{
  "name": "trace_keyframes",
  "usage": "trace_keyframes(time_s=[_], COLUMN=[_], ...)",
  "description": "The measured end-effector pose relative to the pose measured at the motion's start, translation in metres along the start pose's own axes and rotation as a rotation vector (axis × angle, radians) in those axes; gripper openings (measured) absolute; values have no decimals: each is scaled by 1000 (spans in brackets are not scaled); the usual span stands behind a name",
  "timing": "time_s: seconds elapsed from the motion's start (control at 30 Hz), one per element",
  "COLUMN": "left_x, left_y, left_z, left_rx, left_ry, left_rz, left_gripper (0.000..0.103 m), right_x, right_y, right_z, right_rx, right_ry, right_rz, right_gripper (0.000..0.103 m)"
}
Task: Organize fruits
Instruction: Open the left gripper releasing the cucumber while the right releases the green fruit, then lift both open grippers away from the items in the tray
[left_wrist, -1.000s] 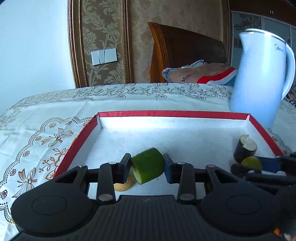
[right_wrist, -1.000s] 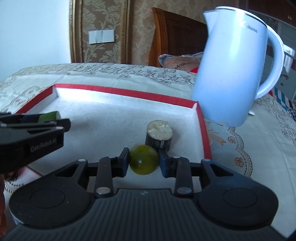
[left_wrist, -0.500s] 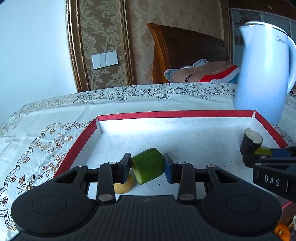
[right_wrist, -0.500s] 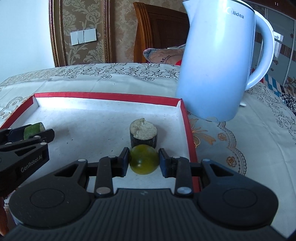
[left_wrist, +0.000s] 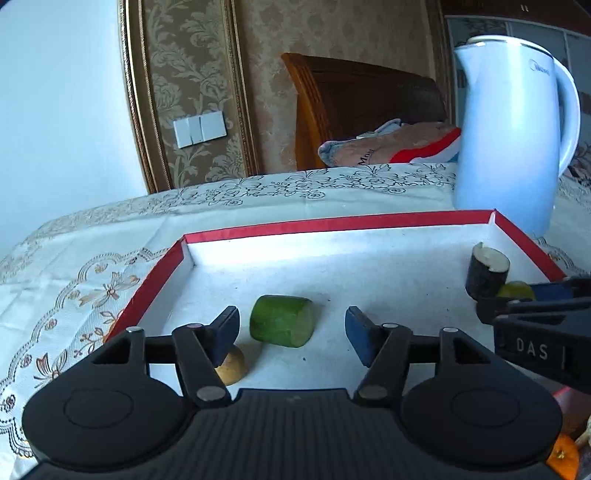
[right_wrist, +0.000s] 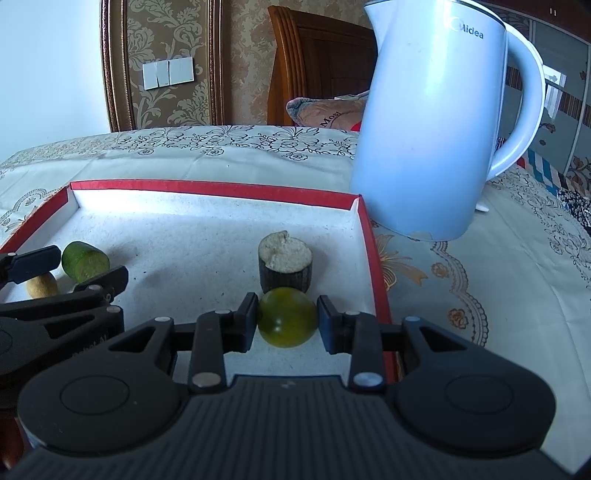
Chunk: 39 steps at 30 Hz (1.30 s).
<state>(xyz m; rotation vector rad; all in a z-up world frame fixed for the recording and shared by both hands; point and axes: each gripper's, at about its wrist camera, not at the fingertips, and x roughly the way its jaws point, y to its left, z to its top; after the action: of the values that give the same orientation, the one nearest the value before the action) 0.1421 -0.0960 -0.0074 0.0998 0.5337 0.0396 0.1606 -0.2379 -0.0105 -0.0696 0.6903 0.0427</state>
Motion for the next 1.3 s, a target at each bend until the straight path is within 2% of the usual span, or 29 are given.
trace_keyframes(time_s=[0.1, 0.5, 0.53, 0.6, 0.73, 0.87, 0.97, 1.3], left_x=[1, 0, 0, -1, -3, -8, -7, -12], left_y=[6, 10, 9, 8, 8, 14, 19, 19], left_z=[2, 1, 0, -1, -2, -3, -3, -5], left_rx=[-39, -40, -37, -28, -29, -59, -78, -64], left_ry=[4, -6, -7, -10, -17, -30, -24, -29], left_rz=[18, 27, 27, 27, 33, 52, 73, 53], left_gripper=[63, 63, 63, 63, 65, 75, 77, 77], right_x=[-1, -9, -9, -9, -10, -13, -16, -20], right_y=[-2, -1, -2, -3, -6, -6, -6, -7], right_z=[-1, -8, -8, -9, -10, -11, -11, -14], right_rx=[6, 7, 13, 17, 27, 32, 32, 39], right_ry=[0, -12, -12, -14, -15, -22, -38, -45], right_rz=[4, -1, 2, -1, -5, -2, -4, 14], right_gripper=[32, 33, 34, 42, 44, 50, 56, 59])
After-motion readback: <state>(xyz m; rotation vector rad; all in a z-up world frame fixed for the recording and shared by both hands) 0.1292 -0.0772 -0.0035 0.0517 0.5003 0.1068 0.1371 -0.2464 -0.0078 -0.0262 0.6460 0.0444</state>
